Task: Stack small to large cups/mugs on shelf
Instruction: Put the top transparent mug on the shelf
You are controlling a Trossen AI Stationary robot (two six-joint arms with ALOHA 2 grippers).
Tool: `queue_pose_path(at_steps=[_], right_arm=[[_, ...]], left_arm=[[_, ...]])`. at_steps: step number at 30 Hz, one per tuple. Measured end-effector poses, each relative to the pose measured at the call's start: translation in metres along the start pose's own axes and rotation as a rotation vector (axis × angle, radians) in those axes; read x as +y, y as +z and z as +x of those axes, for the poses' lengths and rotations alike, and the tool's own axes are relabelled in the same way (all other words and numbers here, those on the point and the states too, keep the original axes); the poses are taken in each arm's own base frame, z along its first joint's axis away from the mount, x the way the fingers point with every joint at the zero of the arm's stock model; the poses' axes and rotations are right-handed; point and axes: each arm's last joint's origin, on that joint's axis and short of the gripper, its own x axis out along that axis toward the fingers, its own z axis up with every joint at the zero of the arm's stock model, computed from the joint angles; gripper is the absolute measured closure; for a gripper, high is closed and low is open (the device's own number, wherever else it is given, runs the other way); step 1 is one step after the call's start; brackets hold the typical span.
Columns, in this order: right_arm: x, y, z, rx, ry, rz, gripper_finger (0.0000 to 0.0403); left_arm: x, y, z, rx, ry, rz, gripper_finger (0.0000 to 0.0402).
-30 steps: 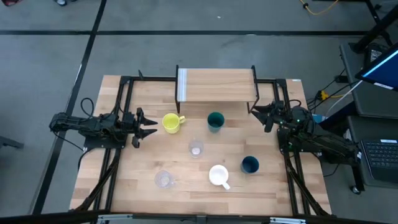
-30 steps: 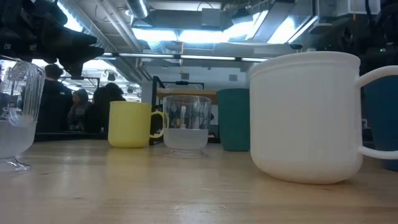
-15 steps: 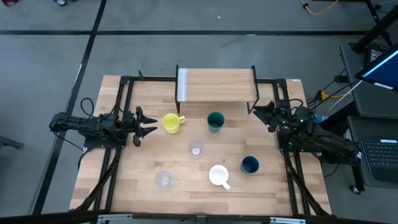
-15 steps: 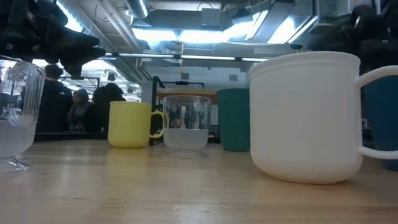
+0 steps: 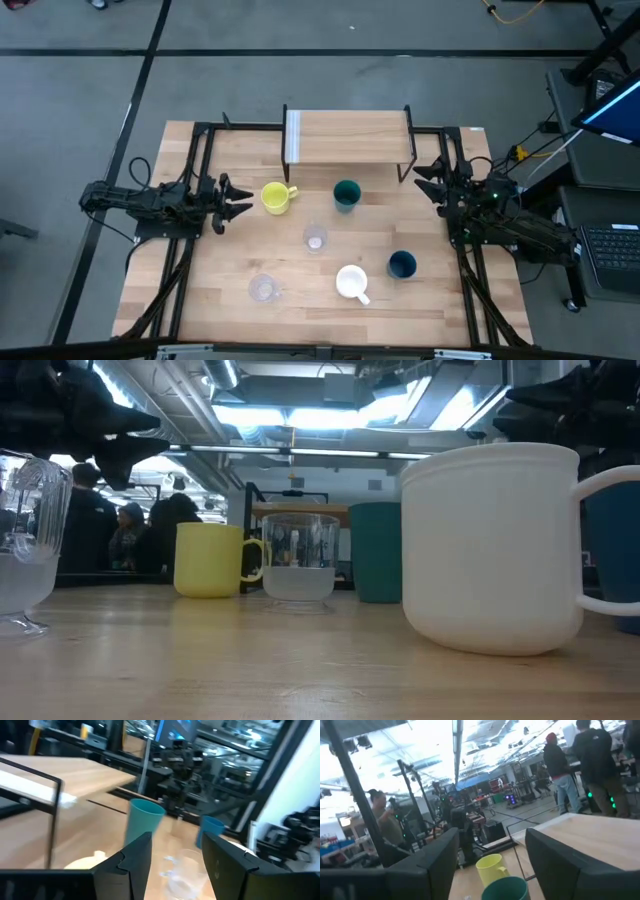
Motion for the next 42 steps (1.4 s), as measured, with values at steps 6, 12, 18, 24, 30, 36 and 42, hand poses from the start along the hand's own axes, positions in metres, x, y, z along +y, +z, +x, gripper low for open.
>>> queue_pose_path(at_steps=[6,12,18,24,30,36,42], right_arm=[[0.0,0.0,0.0,0.0,-0.001,0.037,0.0129],[0.0,-0.001,0.0,0.005,-0.005,0.047,0.0128],[0.001,0.002,0.0,-0.024,0.011,0.199,0.0128],[0.01,0.018,-0.002,-0.129,0.134,0.138,0.0128],[0.019,0.038,0.001,-0.11,0.117,0.104,0.0128],[0.029,0.066,0.01,-0.076,0.064,0.044,0.0128],[0.038,0.087,0.024,-0.022,0.129,0.056,0.0128]], left_arm=[[0.0,0.0,0.0,0.0,0.001,0.028,0.0208],[0.002,0.001,0.0,-0.029,0.088,0.086,0.0207],[0.004,0.002,0.0,-0.046,0.131,0.089,0.0208],[-0.002,0.018,-0.003,-0.108,0.107,0.014,0.0208],[-0.011,0.051,-0.008,-0.053,0.158,0.036,0.0209],[-0.021,0.074,-0.002,0.012,0.183,0.06,0.0209],[-0.026,0.081,0.013,0.1,0.243,0.102,0.0209]])
